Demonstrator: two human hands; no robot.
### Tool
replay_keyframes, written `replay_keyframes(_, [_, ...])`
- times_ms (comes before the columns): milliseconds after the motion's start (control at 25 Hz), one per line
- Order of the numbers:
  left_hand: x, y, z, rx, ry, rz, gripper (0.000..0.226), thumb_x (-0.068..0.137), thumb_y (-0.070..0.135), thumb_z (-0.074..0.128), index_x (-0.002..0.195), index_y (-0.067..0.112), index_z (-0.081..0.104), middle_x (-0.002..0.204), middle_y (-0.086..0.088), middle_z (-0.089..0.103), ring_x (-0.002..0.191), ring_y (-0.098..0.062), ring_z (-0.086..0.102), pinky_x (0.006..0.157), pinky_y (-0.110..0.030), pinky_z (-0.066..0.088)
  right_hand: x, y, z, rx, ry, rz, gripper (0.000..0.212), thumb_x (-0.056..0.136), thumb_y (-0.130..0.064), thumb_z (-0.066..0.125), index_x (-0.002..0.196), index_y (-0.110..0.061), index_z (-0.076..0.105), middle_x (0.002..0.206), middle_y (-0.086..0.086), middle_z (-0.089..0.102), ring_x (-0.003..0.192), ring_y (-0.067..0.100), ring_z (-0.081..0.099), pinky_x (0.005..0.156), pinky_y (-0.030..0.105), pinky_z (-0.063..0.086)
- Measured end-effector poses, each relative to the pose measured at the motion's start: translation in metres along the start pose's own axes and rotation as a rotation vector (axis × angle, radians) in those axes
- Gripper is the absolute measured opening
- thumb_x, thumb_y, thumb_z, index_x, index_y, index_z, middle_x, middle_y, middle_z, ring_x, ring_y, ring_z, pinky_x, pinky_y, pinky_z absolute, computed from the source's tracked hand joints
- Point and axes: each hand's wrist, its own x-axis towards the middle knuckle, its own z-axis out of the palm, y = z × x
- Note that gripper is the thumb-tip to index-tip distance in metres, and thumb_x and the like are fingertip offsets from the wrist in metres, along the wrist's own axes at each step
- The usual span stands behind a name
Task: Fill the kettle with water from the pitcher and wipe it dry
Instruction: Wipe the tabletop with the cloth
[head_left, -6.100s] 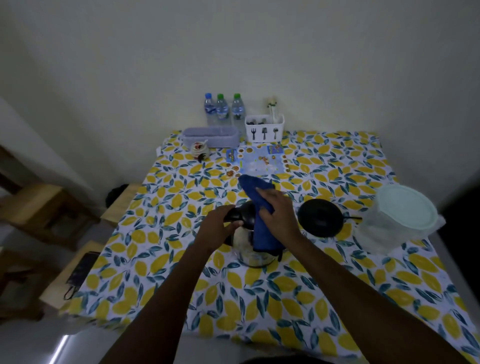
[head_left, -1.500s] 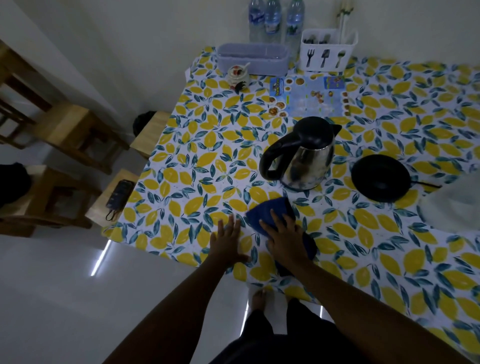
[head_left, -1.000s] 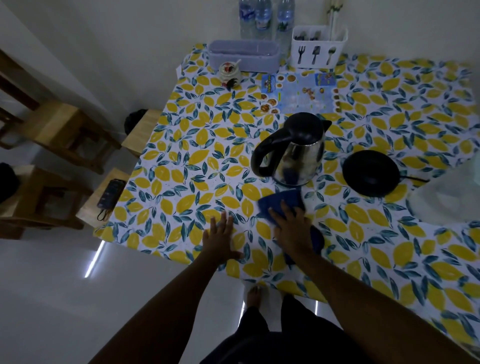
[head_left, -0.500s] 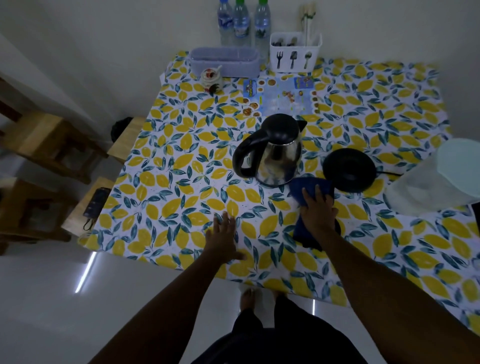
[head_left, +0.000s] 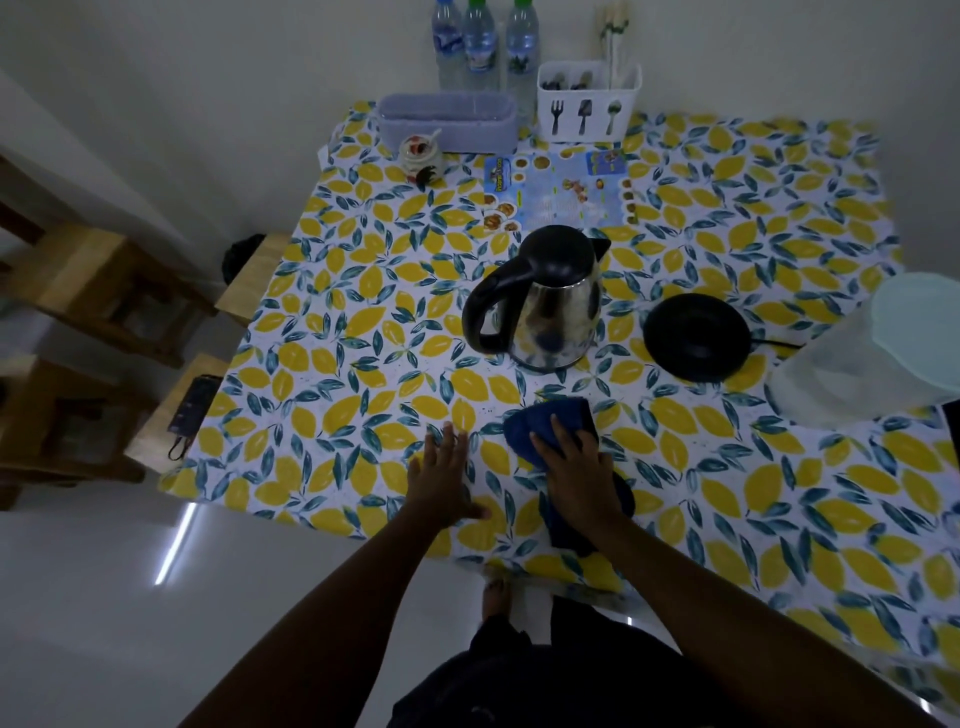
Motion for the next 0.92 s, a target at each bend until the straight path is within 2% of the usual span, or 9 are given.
replay_keyframes(80, [0.000, 0.000, 0.000, -0.010, -0.004, -0.010, 0.130, 0.065, 0.065, 0.072, 0.149, 0.020, -0.017, 0.157, -0.007, -0.027, 0.143, -0.036, -0.023, 0.115, -0.060, 0.005, 0.011, -0.001, -0.004, -0.032, -0.002, 0.018, 0.062, 0.085, -0.031, 0.065, 0.142, -0.028, 0.040, 0.155, 0.009, 0.033, 0.126, 0.041, 0.041, 0.084, 0.061, 0.047])
replay_keyframes(240, [-0.005, 0.020, 0.000, -0.038, 0.033, 0.047, 0.111, 0.078, 0.061, 0.063, 0.151, 0.019, -0.008, 0.160, -0.008, -0.019, 0.145, -0.035, -0.015, 0.115, -0.058, 0.008, -0.010, 0.021, -0.004, -0.033, -0.046, 0.034, 0.063, 0.079, -0.028, 0.073, 0.137, -0.022, 0.049, 0.148, 0.008, 0.043, 0.118, 0.039, 0.049, 0.079, 0.057, 0.051])
replay_keyframes(440, [-0.004, 0.076, 0.012, 0.012, 0.049, 0.289, 0.085, 0.092, 0.054, 0.048, 0.151, 0.020, -0.003, 0.161, -0.002, -0.013, 0.147, -0.029, -0.014, 0.119, -0.053, 0.005, -0.062, 0.095, -0.002, 0.046, 0.117, 0.312, 0.063, 0.083, -0.029, 0.068, 0.141, -0.023, 0.044, 0.152, 0.009, 0.038, 0.121, 0.040, 0.046, 0.081, 0.056, 0.048])
replay_keyframes(520, [0.001, 0.100, 0.015, 0.034, 0.054, 0.346, 0.084, 0.093, 0.051, 0.048, 0.151, 0.022, -0.004, 0.160, 0.002, -0.014, 0.147, -0.026, -0.016, 0.119, -0.051, 0.003, -0.075, 0.113, 0.000, 0.061, 0.145, 0.376, 0.065, 0.086, -0.041, 0.059, 0.144, -0.021, 0.038, 0.154, 0.011, 0.034, 0.127, 0.041, 0.041, 0.086, 0.057, 0.045])
replay_keyframes(600, [0.006, 0.120, 0.015, 0.054, 0.066, 0.394, 0.082, 0.094, 0.051, 0.046, 0.151, 0.023, -0.005, 0.160, 0.002, -0.015, 0.146, -0.024, -0.017, 0.119, -0.050, 0.002, -0.081, 0.123, 0.004, 0.068, 0.152, 0.381, 0.073, 0.087, -0.059, 0.039, 0.148, -0.020, 0.030, 0.155, 0.011, 0.031, 0.137, 0.039, 0.031, 0.097, 0.059, 0.039])
replay_keyframes(680, [0.010, 0.131, 0.015, 0.074, 0.069, 0.425, 0.080, 0.094, 0.051, 0.045, 0.151, 0.024, -0.004, 0.160, 0.001, -0.015, 0.146, -0.024, -0.018, 0.119, -0.050, 0.002, -0.082, 0.126, 0.008, 0.068, 0.154, 0.366, 0.078, 0.088, -0.068, 0.022, 0.149, -0.021, 0.025, 0.156, 0.011, 0.030, 0.142, 0.036, 0.024, 0.103, 0.060, 0.033])
replay_keyframes(800, [0.014, 0.138, 0.016, 0.077, 0.070, 0.429, 0.079, 0.095, 0.050, 0.046, 0.151, 0.024, -0.004, 0.161, 0.002, -0.013, 0.146, -0.022, -0.018, 0.120, -0.051, 0.005, -0.081, 0.126, 0.009, 0.108, 0.133, 0.363, 0.079, 0.088, -0.070, 0.010, 0.149, -0.023, 0.026, 0.156, 0.009, 0.031, 0.143, 0.036, 0.023, 0.105, 0.061, 0.031])
replay_keyframes(920, [0.017, 0.142, 0.016, 0.061, 0.113, 0.398, 0.077, 0.095, 0.048, 0.046, 0.151, 0.023, -0.001, 0.162, 0.001, -0.008, 0.147, -0.022, -0.013, 0.120, -0.049, 0.008, -0.077, 0.125, 0.004, 0.166, 0.175, 0.371, 0.070, 0.093, -0.062, 0.010, 0.145, -0.023, 0.035, 0.153, 0.005, 0.037, 0.143, 0.034, 0.022, 0.106, 0.061, 0.030])
